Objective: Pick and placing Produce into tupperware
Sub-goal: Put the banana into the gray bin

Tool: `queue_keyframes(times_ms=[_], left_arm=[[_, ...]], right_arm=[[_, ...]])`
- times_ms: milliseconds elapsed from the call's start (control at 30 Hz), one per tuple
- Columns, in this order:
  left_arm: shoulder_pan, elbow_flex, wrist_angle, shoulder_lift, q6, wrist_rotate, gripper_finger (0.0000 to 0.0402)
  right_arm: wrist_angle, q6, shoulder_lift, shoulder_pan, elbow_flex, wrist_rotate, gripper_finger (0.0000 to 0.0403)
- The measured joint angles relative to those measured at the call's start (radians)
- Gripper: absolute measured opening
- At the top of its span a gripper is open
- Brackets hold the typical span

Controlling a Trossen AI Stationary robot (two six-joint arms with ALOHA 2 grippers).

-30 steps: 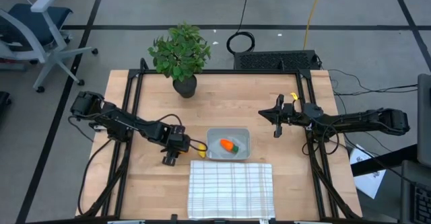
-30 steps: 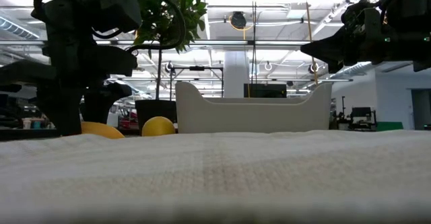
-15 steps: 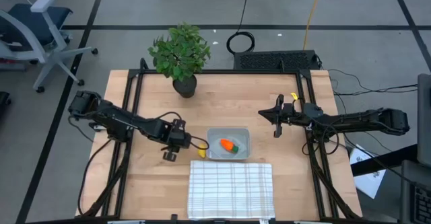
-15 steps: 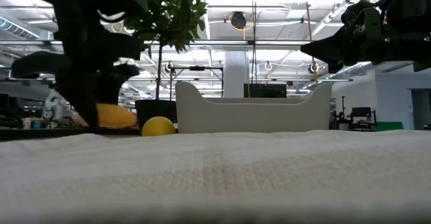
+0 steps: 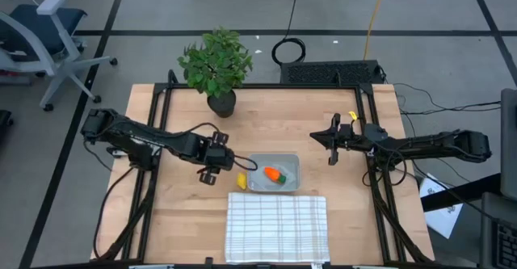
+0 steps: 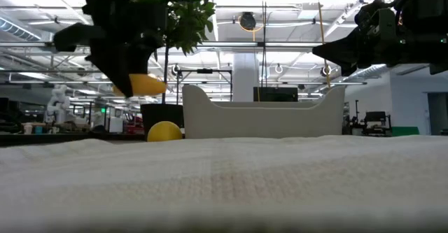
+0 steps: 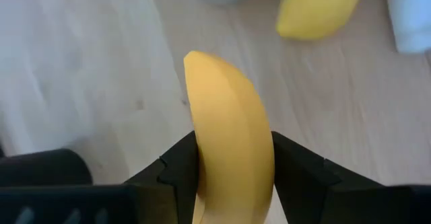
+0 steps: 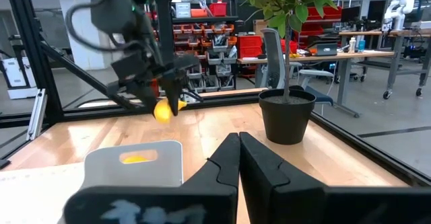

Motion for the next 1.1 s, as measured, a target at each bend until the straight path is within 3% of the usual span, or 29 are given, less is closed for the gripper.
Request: queue_keyframes(times_ms=[300,567,833,1100], left_arm=[[0.038,0.022,0.003,0.0,-0.021,0.001,0.0161],[0.052,0.046,0.131,0.0,-0.103,0.012,0.0161],[0.05,0.216,0.082,0.068,-0.113,0.056,0.0161],[0.03,0.404,0.032,0.243,0.007,0.087,0.0161]], right_arm=[[0.0,-0.001,0.0,0.0,0.0,0.0,0.0],[0.0,-0.011,0.0,0.0,0.0,0.0,0.0],[0.0,-0.011,0.0,0.0,0.0,0.0,0.0],[-0.006,-0.015,0.002,0.0,0.0,0.0,0.0]])
